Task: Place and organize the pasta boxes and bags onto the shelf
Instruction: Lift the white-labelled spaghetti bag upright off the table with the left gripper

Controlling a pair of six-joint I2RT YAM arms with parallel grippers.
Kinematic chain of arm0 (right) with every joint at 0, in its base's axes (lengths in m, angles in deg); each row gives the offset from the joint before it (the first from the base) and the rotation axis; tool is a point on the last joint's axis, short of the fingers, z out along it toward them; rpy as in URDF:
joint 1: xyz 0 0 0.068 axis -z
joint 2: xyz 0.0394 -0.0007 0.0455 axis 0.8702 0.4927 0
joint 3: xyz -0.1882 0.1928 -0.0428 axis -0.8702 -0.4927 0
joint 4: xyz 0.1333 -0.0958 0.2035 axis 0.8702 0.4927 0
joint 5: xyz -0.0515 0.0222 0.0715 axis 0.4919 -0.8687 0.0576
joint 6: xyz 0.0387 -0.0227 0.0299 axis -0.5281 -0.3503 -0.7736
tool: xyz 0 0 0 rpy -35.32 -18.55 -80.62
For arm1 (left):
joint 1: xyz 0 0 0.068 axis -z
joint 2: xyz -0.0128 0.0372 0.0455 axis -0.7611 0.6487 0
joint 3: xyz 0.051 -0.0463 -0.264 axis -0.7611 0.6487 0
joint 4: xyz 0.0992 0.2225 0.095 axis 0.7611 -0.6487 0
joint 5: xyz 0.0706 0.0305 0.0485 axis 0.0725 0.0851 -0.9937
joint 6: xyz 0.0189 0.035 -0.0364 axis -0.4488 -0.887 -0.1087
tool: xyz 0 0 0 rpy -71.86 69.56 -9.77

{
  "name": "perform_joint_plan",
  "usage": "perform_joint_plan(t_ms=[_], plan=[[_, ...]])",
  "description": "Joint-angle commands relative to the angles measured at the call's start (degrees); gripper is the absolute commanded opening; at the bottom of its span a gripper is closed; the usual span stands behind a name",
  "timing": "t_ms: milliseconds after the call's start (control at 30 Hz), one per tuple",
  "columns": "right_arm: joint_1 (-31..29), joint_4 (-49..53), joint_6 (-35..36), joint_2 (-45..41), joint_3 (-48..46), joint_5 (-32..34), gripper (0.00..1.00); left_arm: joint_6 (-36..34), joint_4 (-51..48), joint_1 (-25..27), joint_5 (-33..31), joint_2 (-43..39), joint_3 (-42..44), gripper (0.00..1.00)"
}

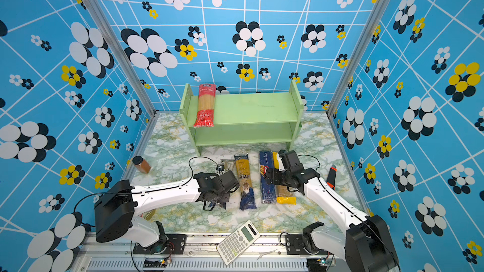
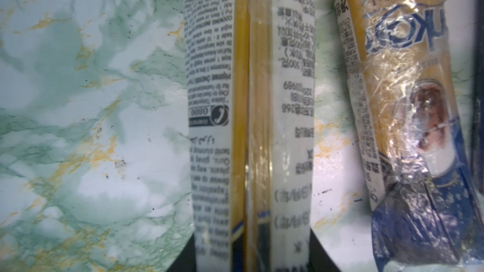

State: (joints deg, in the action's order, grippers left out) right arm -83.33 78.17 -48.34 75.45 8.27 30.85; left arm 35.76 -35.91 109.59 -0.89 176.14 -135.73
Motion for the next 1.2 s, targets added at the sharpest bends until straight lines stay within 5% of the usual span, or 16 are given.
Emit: perform_joint_plan(t_ms=[0,300,1167], plan=[[-0.4,0.5,-0.7,-0.1,-0.6,0.7,0.93,-2.0,2.7,0.3,-1.7,-5.4,-1.4,0.0],[-0.4,-0.1,-0.8,0.9,-0.5,0.2,0.92,-0.6,0.6,0.0,-3.5,-10.8,-0.6,0.0],[-0.4,-1.0,-0.5,3.4,0.2,-0.4,0.92,-5.9,7.7,0.0,7.4,-20.5,-2.3,0.0]])
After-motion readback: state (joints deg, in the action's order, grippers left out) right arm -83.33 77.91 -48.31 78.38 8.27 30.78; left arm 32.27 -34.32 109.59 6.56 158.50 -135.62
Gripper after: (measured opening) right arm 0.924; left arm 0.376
